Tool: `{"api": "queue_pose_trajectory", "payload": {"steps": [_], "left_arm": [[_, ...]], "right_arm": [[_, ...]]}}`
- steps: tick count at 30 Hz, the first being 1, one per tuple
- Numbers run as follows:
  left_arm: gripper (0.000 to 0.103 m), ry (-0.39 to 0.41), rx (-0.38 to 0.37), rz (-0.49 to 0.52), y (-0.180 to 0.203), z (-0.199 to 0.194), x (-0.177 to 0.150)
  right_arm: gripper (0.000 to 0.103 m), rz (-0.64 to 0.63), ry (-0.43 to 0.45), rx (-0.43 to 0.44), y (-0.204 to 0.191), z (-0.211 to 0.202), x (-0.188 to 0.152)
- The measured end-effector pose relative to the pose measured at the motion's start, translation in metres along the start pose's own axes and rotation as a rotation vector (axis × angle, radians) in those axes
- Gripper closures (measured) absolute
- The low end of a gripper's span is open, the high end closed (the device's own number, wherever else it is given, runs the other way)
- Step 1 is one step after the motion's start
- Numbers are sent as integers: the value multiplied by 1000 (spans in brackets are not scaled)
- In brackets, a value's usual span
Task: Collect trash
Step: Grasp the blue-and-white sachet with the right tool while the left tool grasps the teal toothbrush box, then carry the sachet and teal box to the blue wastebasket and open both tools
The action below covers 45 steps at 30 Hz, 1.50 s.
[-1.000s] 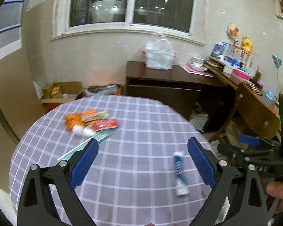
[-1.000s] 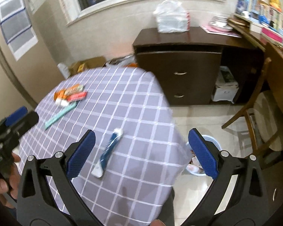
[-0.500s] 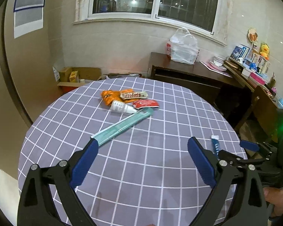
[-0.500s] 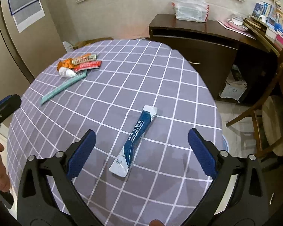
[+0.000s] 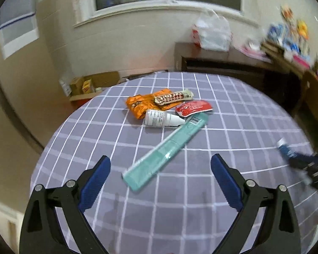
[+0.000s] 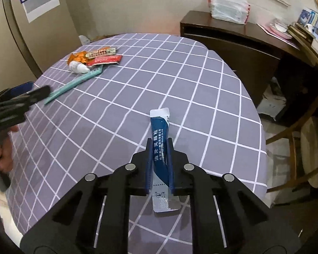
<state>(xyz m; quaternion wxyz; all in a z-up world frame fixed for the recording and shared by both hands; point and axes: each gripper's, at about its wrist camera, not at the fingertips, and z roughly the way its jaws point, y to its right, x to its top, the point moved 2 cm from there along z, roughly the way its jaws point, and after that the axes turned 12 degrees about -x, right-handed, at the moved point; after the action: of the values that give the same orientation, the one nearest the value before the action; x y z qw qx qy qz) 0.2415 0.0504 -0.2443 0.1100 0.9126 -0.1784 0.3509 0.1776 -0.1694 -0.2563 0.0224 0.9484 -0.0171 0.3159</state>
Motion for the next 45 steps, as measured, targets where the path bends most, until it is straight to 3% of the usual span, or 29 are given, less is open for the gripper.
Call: {"api": "queue_pose_trajectory", "payload": {"steps": [5, 8, 9, 10, 13, 20, 21, 24, 31, 32, 33, 34, 35, 36, 38, 40, 42, 45], "left_arm": [[10, -130, -23, 151, -4, 42, 15], [37, -192, -129, 125, -8, 57, 22], [51, -201, -174, 96, -10, 58, 24], [65, -203, -167, 95, -10, 58, 25], [79, -226, -186, 107, -4, 55, 23], [80, -228, -213, 70, 15, 38, 6], [88, -213, -218, 64, 18, 33, 4], [92, -192, -230, 37, 24, 21, 5], [89, -203, -191, 75, 43, 20, -2], [85, -210, -162, 89, 45, 22, -2], [63, -219, -126, 104, 43, 25, -1], [32, -226, -69, 127, 44, 28, -1], [22, -219, -13, 156, 45, 30, -2], [20, -215, 2, 170, 45, 32, -2], [21, -222, -41, 132, 39, 34, -3], [53, -220, -166, 24, 25, 34, 0], [77, -230, -135, 50, 21, 34, 0], [78, -245, -161, 71, 24, 34, -5]], "right_arm": [[90, 19, 20, 20, 8, -9, 6], [90, 37, 26, 17, 18, -13, 7], [90, 45, 27, 15, 22, -14, 7], [90, 50, 29, 11, 26, -16, 8], [90, 69, 30, 9, 36, -18, 8], [90, 92, 36, 23, 50, -23, 3], [90, 97, 37, 27, 51, -24, 2], [90, 109, 39, 43, 57, -25, 0], [90, 120, 50, 61, 64, -30, -1], [90, 120, 50, 61, 65, -31, -1], [90, 119, 51, 61, 66, -32, -2], [90, 120, 51, 63, 67, -32, -2], [90, 123, 50, 64, 68, -32, -3], [90, 125, 49, 64, 69, -32, -3], [90, 130, 48, 65, 71, -33, -5], [90, 133, 48, 67, 74, -33, -5], [90, 135, 47, 67, 75, -33, -5], [90, 138, 51, 71, 77, -33, -5]]}}
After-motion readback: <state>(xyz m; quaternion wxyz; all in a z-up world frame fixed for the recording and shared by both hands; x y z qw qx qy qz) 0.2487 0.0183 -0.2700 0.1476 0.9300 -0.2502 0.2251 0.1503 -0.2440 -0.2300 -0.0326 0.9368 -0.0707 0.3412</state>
